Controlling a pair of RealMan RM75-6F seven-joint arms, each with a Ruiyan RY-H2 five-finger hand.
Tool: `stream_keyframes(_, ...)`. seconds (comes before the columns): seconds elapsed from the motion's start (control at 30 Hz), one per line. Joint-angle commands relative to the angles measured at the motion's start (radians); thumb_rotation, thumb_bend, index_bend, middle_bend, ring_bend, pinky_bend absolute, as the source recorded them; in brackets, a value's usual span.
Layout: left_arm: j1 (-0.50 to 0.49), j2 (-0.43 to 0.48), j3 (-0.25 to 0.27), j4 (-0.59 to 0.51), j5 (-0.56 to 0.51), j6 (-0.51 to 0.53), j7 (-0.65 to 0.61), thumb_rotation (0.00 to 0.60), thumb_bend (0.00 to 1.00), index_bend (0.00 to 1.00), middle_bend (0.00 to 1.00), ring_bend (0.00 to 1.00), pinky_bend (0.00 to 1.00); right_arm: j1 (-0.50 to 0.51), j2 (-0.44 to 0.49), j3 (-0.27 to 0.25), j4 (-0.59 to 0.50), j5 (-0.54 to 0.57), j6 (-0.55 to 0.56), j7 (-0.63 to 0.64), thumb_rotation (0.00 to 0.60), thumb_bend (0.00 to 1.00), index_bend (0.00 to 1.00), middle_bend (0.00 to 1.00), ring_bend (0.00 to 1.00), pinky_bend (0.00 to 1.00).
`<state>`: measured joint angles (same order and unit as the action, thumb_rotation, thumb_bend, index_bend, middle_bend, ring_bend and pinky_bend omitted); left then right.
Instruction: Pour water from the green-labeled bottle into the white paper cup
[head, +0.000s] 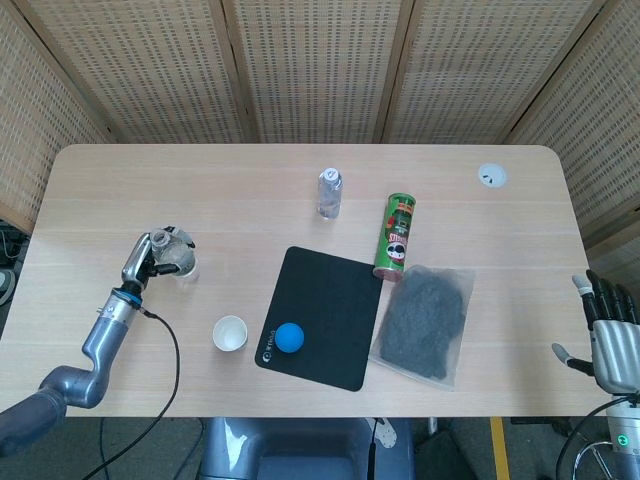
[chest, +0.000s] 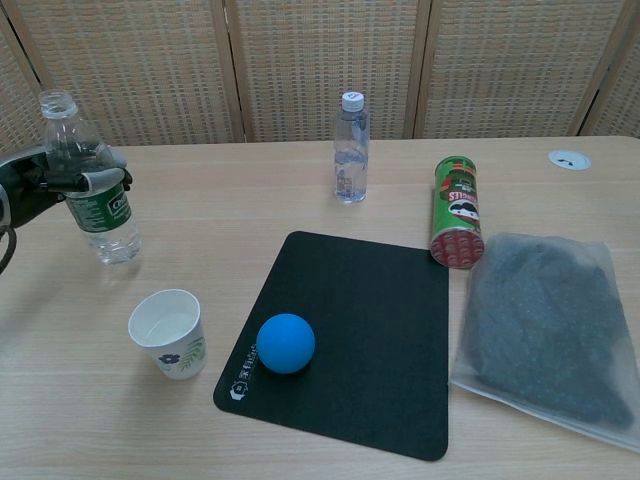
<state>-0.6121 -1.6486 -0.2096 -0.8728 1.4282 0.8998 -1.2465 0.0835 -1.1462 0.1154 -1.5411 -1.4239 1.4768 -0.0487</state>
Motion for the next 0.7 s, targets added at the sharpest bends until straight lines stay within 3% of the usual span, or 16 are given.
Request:
stream_keyframes(0.03, 0.003, 0.085, 0.064, -0.043, 0.078, 0.040, 0.071, 0.600, 0.55, 0.64, 0.51, 0.37, 0.43, 0.000, 0.000, -0.001, -0.002, -0.003, 0.002, -0.004, 0.600, 0.00, 0.00, 0.00, 0.00, 0.00)
stream_keyframes(0.3, 0.051, 0.225, 0.189, -0.100, 0.194, 0.140, 0.176, 0.600, 0.55, 0.64, 0.51, 0.37, 0.43, -0.004, 0.000, -0.005, -0.013, -0.015, 0.015, -0.017, 0.600, 0.00, 0.00, 0.00, 0.00, 0.00)
stream_keyframes(0.57, 0.047, 0.230, 0.268, -0.069, 0.250, 0.132, 0.359, 0.600, 0.55, 0.64, 0.51, 0.37, 0.43, -0.009, -0.002, -0.008, -0.021, -0.026, 0.031, -0.034, 0.600, 0.00, 0.00, 0.00, 0.00, 0.00)
stream_keyframes(0.7, 0.038, 0.219, 0.282, -0.078, 0.258, 0.134, 0.409, 0.600, 0.55, 0.64, 0.51, 0.37, 0.43, -0.009, -0.003, -0.008, -0.023, -0.021, 0.029, -0.041, 0.600, 0.00, 0.00, 0.00, 0.00, 0.00)
